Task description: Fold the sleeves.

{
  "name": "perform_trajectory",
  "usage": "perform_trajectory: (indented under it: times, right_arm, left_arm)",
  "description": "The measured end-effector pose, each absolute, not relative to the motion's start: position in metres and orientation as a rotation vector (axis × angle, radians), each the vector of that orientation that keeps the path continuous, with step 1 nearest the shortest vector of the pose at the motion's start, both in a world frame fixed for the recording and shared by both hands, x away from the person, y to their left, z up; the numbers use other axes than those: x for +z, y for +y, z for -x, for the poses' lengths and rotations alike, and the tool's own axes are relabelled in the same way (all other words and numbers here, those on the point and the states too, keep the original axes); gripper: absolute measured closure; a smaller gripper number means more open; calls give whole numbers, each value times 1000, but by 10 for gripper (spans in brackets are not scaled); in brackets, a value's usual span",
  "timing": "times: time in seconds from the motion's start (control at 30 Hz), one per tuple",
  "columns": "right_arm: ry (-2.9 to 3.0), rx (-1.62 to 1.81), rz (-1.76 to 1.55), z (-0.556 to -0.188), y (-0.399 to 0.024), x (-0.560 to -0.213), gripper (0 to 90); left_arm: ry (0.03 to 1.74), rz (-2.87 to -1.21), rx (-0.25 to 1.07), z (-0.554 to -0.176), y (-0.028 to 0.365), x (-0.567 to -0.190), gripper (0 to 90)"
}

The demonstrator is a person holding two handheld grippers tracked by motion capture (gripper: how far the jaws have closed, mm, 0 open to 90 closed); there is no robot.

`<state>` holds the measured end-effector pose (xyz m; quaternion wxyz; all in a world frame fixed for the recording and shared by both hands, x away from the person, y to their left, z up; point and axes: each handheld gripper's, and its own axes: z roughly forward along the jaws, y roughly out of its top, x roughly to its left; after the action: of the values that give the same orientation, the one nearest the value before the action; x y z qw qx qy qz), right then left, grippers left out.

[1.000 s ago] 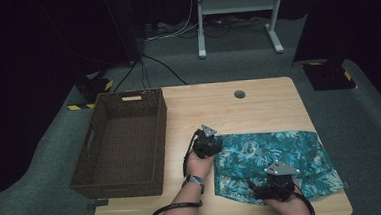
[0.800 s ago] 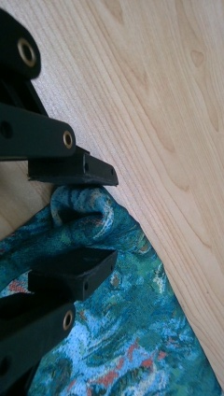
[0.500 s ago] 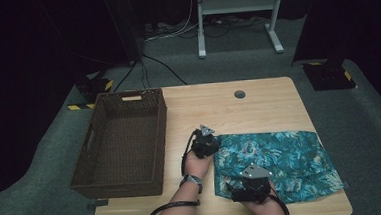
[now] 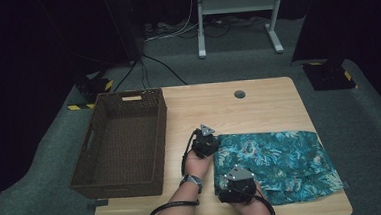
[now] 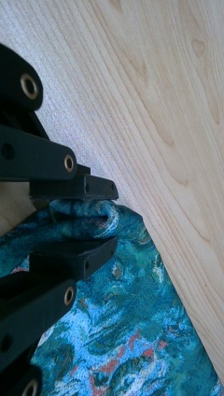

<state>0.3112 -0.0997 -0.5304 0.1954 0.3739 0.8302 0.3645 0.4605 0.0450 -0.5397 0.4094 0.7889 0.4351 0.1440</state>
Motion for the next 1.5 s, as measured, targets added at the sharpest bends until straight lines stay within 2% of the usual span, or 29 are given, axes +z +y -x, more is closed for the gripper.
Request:
perform_trajectory:
  times: [0.33,0.5,0.67,0.7,0.73,0.93,1.27,1.3,1.5]
  right_arm:
    - [2352,1007,-1046,-314,-97,-540,201]
    - [2335,1022,-1042,-318,-98,-541,298]
    - [2311,1031,-1053,-321,-99,-540,442]
    - [2311,1031,-1053,-321,-99,-540,442]
    - [2307,1033,-1048,-321,-99,-540,506]
    - [2296,1029,-1051,-322,-99,-540,630]
    - [2268,1006,-1066,-325,-100,-540,784]
    - [2260,994,-1062,-326,-99,-540,824]
    - [2253,978,-1051,-325,-99,-540,841]
  left_arm:
    - [1093,-1991,368,-460,45,-540,707]
    - [1093,-1992,369,-460,45,-540,707]
    - [1093,-1992,369,-460,45,-540,708]
    - [1093,-1992,369,-460,45,-540,707]
    - [1093,-1992,369,-460,45,-540,707]
    - [1093,-1993,370,-460,45,-540,708]
    - [1094,-1992,369,-460,45,-540,708]
    - [1096,-1989,365,-460,45,-540,709]
    - [1108,-1970,317,-462,49,-540,752]
